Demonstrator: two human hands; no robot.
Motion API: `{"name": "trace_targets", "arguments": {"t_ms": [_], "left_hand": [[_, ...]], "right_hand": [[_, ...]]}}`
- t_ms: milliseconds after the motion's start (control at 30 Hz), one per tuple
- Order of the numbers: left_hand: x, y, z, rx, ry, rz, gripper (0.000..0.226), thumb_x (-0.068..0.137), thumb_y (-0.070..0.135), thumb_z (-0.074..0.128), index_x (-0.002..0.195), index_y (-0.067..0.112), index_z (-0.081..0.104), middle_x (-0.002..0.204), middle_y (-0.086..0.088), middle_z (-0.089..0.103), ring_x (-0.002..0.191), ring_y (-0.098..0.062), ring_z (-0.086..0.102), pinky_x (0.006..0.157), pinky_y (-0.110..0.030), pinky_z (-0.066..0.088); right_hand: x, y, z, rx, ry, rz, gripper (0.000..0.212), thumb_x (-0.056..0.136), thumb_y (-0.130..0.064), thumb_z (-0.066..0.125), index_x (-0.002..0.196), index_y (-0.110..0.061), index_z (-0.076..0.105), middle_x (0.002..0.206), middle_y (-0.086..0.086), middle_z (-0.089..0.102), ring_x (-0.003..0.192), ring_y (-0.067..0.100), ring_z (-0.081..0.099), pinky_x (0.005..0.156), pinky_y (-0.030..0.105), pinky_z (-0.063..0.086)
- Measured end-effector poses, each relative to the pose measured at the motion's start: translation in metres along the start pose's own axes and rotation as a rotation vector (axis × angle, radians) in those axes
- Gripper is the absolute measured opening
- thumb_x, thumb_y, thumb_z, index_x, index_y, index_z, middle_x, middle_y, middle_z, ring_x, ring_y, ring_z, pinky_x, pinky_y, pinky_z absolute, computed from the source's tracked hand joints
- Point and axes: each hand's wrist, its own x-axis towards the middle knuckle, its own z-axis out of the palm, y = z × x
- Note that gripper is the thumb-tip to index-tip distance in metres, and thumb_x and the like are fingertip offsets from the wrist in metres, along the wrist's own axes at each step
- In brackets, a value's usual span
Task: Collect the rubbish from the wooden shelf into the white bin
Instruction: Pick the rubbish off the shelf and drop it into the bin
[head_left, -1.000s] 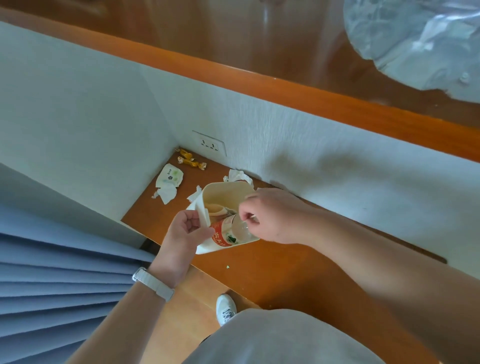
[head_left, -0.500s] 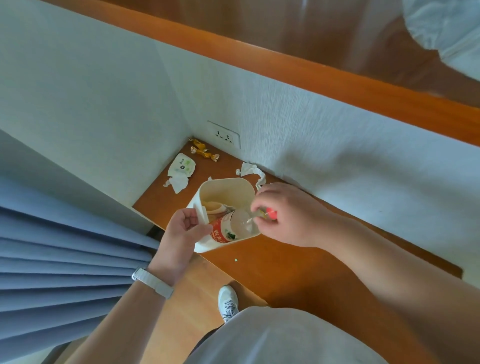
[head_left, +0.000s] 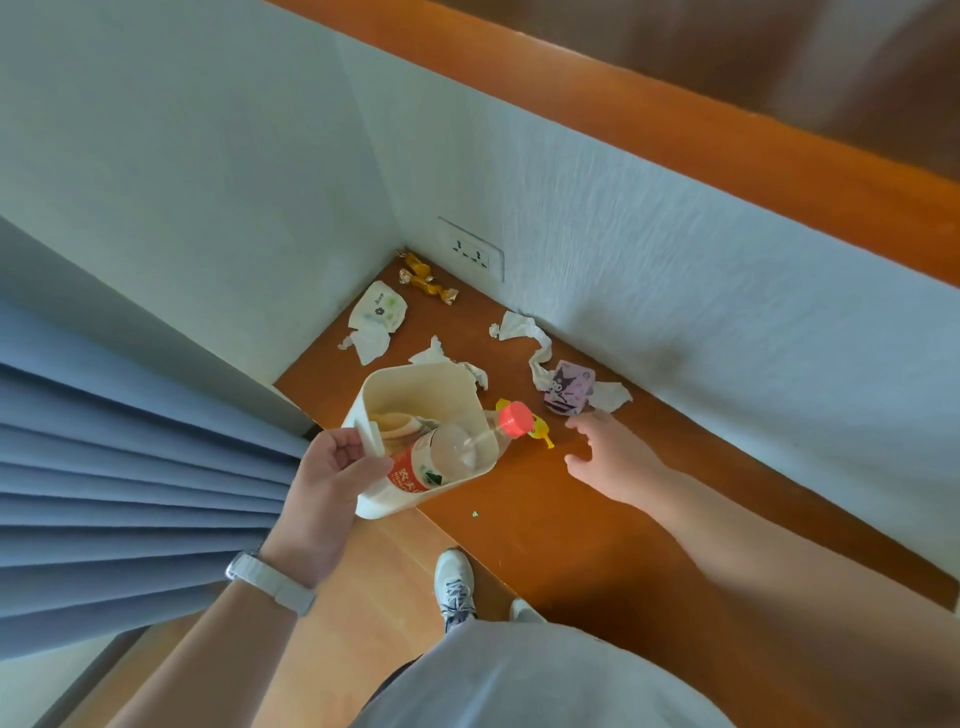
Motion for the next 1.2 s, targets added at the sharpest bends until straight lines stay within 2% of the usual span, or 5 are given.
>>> {"name": "trace_targets", "arguments": {"t_ms": [233,400,633,833,1200], "left_hand": [[-0.003,-0.001,-0.008,0.001,0.045,-0.017,0.053,0.068,0.014,0.075,0.117,0.003,0.056,0.103,-0.016,0.072,0.086,-0.025,0.075,0.066,-0.025,0.059],[0.002,-0.001,-0.012,0.001,0.038,-0.022,0.053,0.067,0.013,0.076,0.115,0.002,0.057,0.101,-0.016,0.073,0.085,-0.027,0.075,0.066,-0.025,0.059],[0.023,0.005,-0.019,-0.018,-0.006,-0.019,0.045,0.075,0.007,0.076,0.116,0.004,0.057,0.096,-0.011,0.073,0.082,-0.022,0.075,0.063,-0.023,0.058],[0.048,0.011,-0.023,0.098,-0.096,0.003,0.054,0.066,0.029,0.080,0.114,0.016,0.058,0.092,0.001,0.074,0.090,-0.021,0.074,0.068,-0.025,0.058],[0.071,0.027,-0.025,0.140,-0.230,0.115,0.064,0.056,0.040,0.086,0.111,0.019,0.060,0.096,0.000,0.074,0.095,-0.024,0.072,0.081,-0.037,0.057]], "right_hand": [[0.044,-0.026,0.036,-0.079,0.194,-0.089,0.045,0.086,-0.031,0.069,0.125,-0.016,0.053,0.116,0.004,0.060,0.088,0.018,0.062,0.060,0.023,0.047],[0.066,-0.037,0.046,-0.072,0.147,0.091,0.005,0.089,-0.022,0.055,0.091,-0.021,0.051,0.099,0.001,0.057,0.072,0.016,0.053,0.050,0.028,0.041],[0.042,-0.055,0.018,0.212,0.171,0.079,0.019,0.086,-0.022,0.057,0.067,-0.019,0.054,0.060,-0.002,0.053,0.050,0.013,0.049,0.046,0.029,0.037],[-0.003,-0.102,-0.067,0.434,0.406,0.042,0.011,0.086,-0.039,0.067,0.086,-0.030,0.060,0.076,-0.008,0.061,0.065,0.012,0.059,0.056,0.030,0.045],[-0.036,-0.225,-0.092,-0.093,0.393,-0.148,0.020,0.088,-0.042,0.058,0.088,-0.022,0.056,0.076,-0.006,0.055,0.062,0.013,0.049,0.050,0.029,0.031]]}}
